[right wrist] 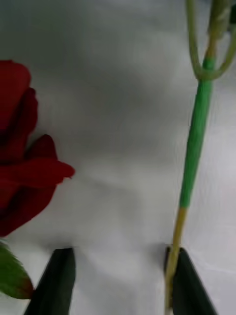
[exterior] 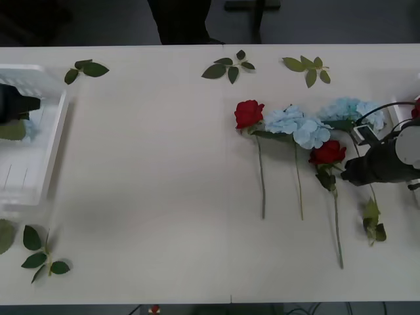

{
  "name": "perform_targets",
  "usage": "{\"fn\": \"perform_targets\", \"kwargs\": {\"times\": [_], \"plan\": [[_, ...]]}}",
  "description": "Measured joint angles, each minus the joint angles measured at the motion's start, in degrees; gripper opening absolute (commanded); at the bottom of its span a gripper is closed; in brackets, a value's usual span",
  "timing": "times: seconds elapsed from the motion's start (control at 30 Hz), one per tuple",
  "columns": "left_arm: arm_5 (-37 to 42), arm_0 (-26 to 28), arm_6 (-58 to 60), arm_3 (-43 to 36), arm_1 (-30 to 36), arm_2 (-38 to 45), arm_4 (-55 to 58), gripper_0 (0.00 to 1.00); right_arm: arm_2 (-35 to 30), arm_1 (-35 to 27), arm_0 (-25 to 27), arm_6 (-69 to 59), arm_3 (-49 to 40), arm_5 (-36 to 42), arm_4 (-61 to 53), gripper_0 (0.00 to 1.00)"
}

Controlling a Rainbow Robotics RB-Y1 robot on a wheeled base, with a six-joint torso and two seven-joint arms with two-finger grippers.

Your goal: Place the red flowers into the right box and the blue flowers into the left box. If a person shows an open palm, hand one flower to the person first, then continue sorting.

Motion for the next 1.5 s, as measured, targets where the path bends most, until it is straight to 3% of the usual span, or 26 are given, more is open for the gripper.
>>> {"fn": "perform_targets", "kwargs": {"times": [0.1, 0.3, 0.47, 0.6, 0.8, 0.93, 1.07, 1.17, 1.4, 1.5], "plan": [[-0.3, 1.2, -3.6, -0.7, 0.0, -1.6, 6.8, 0.70, 0.0, 0.2, 0.0, 0.0, 0.0, 0.0, -0.2, 0.00], [-0.3, 3.4, -22.8, 0.6, 0.0, -0.9, 24.9, 0.71, 0.0, 0.2, 0.0, 0.0, 0.0, -0.2, -1.1, 0.00], [-0.2, 5.2, -30.4, 0.8, 0.0, -1.0, 32.7, 0.72, -1.7, 0.2, 0.0, 0.2, 0.0, -1.6, -2.9, 0.00], [-0.2, 5.9, -45.9, 0.9, 0.0, -3.4, 37.1, 0.73, -8.3, 0.2, 0.0, 6.3, -1.3, 0.0, -4.0, 0.00], [-3.3, 5.9, -47.0, 0.9, 0.0, -10.6, 42.2, 0.74, -20.8, 0.2, 0.0, 17.2, -5.1, 6.5, -12.3, 0.00], [-8.4, 5.9, -49.4, 0.9, -0.1, -17.5, 44.0, 0.77, -25.0, 0.2, 0.0, 22.3, -7.3, 12.1, -25.4, 0.00], [-9.5, 5.9, -49.4, 0.9, -0.5, -21.0, 44.0, 0.78, -23.8, 0.2, -0.1, 26.3, -8.3, 14.1, -39.0, 0.00], [-9.4, 5.9, -49.4, 0.9, -1.6, -20.4, 43.8, 0.85, -20.5, 0.2, -0.1, 26.3, -8.5, 14.5, -48.5, 0.00], [-9.4, 5.9, -49.4, 1.5, -5.9, -20.0, 43.8, 1.00, -12.9, 0.2, -0.1, 26.2, -13.6, 12.7, -61.0, 0.00], [-9.4, 5.9, -49.4, 3.4, -9.3, -20.1, 43.9, 1.00, -11.0, 0.7, -0.1, 26.2, -16.5, 10.8, -63.4, 0.00]]}}
